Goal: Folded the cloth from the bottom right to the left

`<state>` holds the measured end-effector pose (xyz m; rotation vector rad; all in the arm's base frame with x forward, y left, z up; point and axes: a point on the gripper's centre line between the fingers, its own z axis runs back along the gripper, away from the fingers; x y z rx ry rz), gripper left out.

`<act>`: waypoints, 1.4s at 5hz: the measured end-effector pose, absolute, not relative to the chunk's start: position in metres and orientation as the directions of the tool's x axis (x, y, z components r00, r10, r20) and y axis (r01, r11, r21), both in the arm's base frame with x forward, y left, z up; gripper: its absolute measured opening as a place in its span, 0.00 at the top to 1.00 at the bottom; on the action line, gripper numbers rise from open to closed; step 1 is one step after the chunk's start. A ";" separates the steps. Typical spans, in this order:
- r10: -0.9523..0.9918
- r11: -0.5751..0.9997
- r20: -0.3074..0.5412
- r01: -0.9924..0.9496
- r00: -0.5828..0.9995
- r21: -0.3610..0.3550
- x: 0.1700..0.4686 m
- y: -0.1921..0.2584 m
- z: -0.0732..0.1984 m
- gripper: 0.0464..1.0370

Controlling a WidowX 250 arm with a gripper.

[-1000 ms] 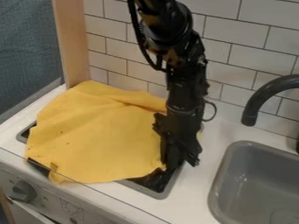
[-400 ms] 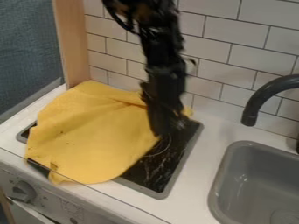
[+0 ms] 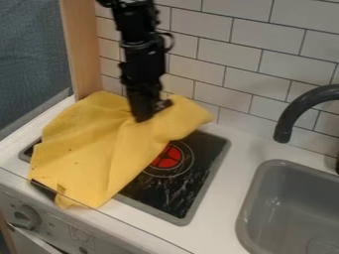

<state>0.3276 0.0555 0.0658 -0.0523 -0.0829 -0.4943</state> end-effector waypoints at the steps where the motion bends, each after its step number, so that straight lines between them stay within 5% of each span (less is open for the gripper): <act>1: -0.456 0.889 0.044 0.457 0.889 -0.015 0.329 0.084 0.052 1.00; 3: -0.418 0.909 -0.037 0.417 0.908 -0.018 0.337 0.113 0.021 0.98; 4: -0.413 0.911 -0.060 0.412 0.909 -0.028 0.338 0.115 0.016 0.83; 7: -0.396 0.918 -0.076 0.394 0.915 -0.046 0.335 0.122 0.021 0.02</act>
